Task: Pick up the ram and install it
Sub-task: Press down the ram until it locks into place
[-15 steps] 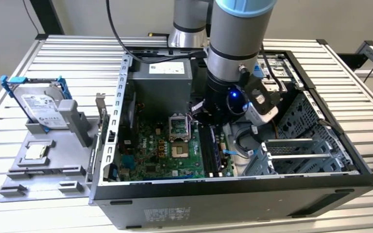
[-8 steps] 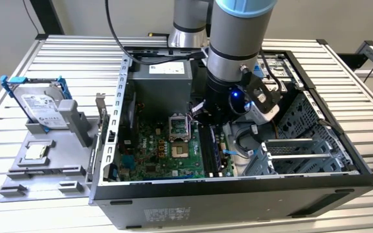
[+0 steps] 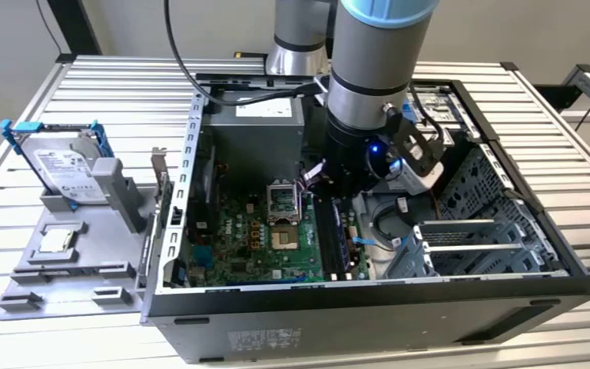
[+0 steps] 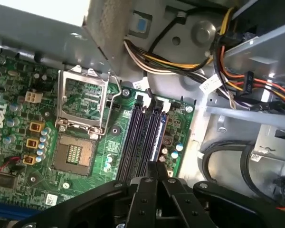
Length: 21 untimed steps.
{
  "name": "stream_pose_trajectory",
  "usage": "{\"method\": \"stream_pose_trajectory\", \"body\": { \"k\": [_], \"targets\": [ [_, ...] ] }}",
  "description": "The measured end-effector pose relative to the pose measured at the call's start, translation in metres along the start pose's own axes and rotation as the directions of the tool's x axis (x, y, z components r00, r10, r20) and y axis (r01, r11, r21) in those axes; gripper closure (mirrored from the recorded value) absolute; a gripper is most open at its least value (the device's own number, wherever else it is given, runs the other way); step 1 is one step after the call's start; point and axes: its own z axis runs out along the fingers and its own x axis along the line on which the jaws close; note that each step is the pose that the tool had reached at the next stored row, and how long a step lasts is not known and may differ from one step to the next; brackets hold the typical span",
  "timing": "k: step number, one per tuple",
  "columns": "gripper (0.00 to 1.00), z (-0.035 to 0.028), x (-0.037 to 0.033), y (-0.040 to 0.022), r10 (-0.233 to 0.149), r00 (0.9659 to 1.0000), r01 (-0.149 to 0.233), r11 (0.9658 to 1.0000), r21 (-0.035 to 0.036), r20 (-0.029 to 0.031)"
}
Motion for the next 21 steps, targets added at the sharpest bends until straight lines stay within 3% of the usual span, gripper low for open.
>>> {"method": "stream_pose_trajectory", "body": {
  "k": [1,4,5,9,13,17,21],
  "targets": [
    [1.0,0.0001,0.0,0.0,-0.01,0.9999,0.01,1.0,-0.0021,-0.0045],
    [1.0,0.0,0.0,0.0,-0.029,0.999,0.029,0.9995,-0.0107,-0.0332],
    [1.0,0.0001,0.0,0.0001,-0.035,0.9986,0.035,0.9993,-0.0121,-0.0402],
    [1.0,-0.0001,0.0001,0.0001,-0.101,0.994,0.101,0.9948,-0.0151,-0.041],
    [1.0,-0.001,0.0,0.0,-0.174,0.984,0.173,0.9847,-0.0194,-0.0399],
    [1.0,-0.0015,0.0,0.0001,-0.244,0.969,0.243,0.9696,-0.0238,-0.0382],
    [1.0,-0.002,-0.0001,0.0001,-0.314,0.9486,0.313,0.9492,-0.0283,-0.0361]
  ]
}}
